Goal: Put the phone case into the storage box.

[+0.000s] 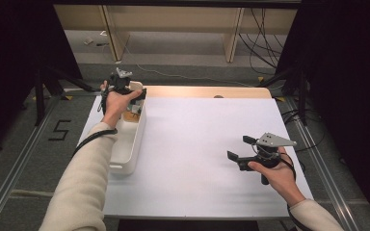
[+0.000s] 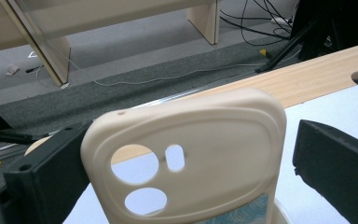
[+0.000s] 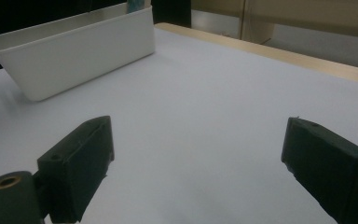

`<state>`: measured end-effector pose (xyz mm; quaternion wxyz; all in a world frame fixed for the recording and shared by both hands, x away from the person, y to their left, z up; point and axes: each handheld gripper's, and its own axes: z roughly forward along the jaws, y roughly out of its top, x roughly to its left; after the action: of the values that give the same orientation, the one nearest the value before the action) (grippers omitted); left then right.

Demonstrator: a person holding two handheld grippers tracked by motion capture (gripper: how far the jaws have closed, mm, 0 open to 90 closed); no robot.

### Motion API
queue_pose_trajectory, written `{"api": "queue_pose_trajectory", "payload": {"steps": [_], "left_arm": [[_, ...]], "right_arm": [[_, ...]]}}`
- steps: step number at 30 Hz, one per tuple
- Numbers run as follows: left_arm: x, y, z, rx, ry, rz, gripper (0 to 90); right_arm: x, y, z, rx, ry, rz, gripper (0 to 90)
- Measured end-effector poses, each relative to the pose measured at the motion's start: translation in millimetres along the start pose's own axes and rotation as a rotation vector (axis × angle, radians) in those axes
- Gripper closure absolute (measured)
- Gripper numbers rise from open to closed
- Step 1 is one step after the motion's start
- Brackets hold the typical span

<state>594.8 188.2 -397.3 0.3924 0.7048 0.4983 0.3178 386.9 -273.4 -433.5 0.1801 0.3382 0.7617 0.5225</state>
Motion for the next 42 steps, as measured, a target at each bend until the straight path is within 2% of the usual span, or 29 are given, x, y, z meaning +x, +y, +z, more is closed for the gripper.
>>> {"api": "queue_pose_trajectory", "payload": {"steps": [16, 34, 35, 36, 38, 40, 41, 42], "left_arm": [[-2.5, 13.9, -6.8, -0.043, 0.013, 0.017, 0.0], [-10.1, 27.3, -27.2, -0.093, -0.017, 0.03, 1.2], [-10.4, 27.3, -28.7, -0.092, -0.021, 0.034, 1.5], [-8.3, 28.4, -29.5, -0.107, -0.015, 0.073, 1.8], [-10.0, 28.3, -32.1, -0.109, -0.028, 0.076, 2.1], [-12.0, 28.4, -35.0, -0.112, -0.044, 0.072, 2.6], [-15.0, 27.5, -37.7, -0.1, -0.046, 0.04, 2.9], [-15.8, 27.6, -39.4, -0.101, -0.05, 0.043, 3.0]], "right_arm": [[-0.3, 0.1, -0.2, 0.004, -0.002, 0.0, 10.0], [-0.5, 0.3, -0.3, 0.001, -0.006, 0.001, 10.0], [-0.5, 0.3, -0.3, 0.001, -0.006, 0.0, 10.0], [-0.4, 0.4, -0.4, 0.001, -0.006, 0.001, 10.0], [-0.4, 0.5, -0.4, 0.0, -0.006, 0.0, 10.0], [-0.5, 0.5, -0.5, 0.001, -0.007, 0.0, 9.9], [-0.6, 0.5, -0.5, 0.001, -0.008, 0.0, 10.0], [-0.7, 0.5, -0.5, 0.001, -0.007, 0.0, 10.0]]}}
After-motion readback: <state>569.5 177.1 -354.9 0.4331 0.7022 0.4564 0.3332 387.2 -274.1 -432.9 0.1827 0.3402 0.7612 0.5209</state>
